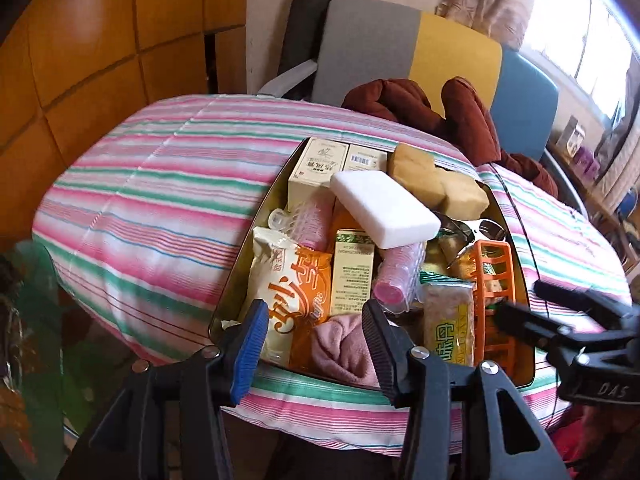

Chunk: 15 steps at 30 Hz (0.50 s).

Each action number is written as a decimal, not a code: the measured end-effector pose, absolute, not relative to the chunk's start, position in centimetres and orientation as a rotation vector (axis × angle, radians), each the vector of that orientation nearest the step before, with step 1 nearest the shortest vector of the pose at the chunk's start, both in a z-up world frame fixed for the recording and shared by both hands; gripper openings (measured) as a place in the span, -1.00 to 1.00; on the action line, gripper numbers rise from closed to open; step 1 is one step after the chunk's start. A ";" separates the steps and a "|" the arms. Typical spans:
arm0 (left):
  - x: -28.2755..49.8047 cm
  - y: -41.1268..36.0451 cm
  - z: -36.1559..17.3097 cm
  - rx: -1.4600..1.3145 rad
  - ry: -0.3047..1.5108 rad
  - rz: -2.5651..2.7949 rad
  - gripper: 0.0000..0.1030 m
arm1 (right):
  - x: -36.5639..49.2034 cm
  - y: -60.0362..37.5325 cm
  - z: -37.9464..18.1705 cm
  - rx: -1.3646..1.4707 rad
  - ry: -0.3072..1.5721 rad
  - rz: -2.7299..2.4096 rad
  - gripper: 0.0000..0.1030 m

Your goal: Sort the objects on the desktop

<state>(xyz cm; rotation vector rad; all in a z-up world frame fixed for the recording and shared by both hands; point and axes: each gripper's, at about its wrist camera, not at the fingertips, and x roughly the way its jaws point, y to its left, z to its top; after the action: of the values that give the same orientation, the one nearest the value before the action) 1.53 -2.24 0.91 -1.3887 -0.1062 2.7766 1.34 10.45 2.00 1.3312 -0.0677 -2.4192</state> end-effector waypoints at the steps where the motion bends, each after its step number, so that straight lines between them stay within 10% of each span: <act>1: 1.6 -2.0 1.2 -1.383 -0.087 2.786 -0.05 | 1.5 10.4 2.6 1.323 -0.034 -2.455 0.72; 15: 3.1 -2.1 4.0 -1.337 -0.072 2.907 -0.05 | 2.4 8.9 5.6 1.236 0.137 -2.636 0.99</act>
<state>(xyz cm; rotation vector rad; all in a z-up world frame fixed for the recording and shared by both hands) 3.11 -2.11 4.03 -1.3371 -0.0716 2.9067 2.41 8.90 5.64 1.2360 0.1374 -2.6361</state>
